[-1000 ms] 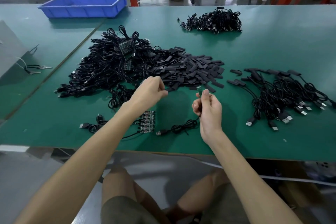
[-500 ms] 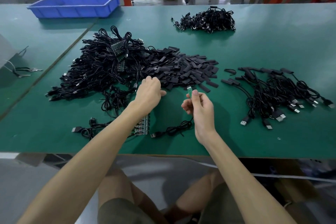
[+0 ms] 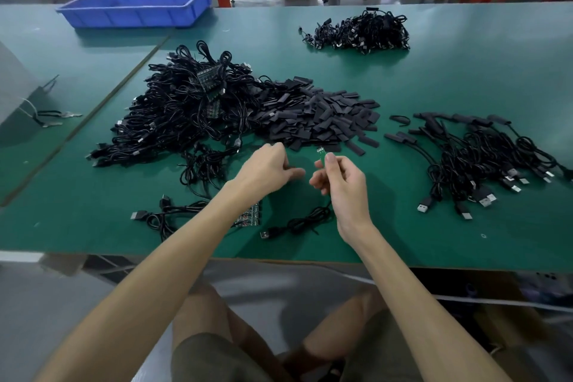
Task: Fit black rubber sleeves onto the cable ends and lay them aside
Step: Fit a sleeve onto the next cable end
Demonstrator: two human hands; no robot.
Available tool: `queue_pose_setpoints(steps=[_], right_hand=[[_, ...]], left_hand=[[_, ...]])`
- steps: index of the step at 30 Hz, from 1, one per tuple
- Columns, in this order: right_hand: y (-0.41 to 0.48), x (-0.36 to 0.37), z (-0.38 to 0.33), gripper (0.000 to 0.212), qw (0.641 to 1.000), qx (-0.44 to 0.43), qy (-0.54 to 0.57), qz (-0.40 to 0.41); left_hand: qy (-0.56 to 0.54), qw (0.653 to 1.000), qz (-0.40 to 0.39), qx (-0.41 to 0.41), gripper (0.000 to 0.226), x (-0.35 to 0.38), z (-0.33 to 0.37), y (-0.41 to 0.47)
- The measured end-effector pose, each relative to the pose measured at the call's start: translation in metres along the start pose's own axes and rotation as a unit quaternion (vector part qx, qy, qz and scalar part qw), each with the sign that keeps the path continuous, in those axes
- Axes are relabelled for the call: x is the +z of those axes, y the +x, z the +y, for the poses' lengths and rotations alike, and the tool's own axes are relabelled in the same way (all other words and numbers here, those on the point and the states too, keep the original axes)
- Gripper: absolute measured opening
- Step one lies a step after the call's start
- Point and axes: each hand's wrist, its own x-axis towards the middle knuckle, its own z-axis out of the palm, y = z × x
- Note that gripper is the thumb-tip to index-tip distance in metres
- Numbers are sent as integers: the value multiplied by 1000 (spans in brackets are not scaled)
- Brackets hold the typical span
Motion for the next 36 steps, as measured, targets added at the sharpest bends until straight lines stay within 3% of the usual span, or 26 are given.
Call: queue_pose_setpoints(steps=[8,12,15,18,23,28,36], right_hand=[[0,0,1,31,1000,-7,-11,-5],[-1,0,1,31,1000,-8,-10,-3],[0,1,1,31,1000,-10,-3,3],[1,0,1,32,1000,-11,2,7],[1,1,2,33,1000,-11,1,11],[0,1,2,34,1000,-21,-8,1],[-2,1,-1,29,999,-31,0,-18]], left_hand=[[44,997,-35,61,26,3,12,-3],[31,996,-12,88,22,0,8,-9],[-19,996,3,86,17,-3,5,-10],[-138,987,16,77,15,-7,5,-12],[-281,957,-26,70,18,-3,5,-16],[-323,937,-78,106,18,-4,2,-19],[-384,915,-82,90,17,-6,-9,-20]])
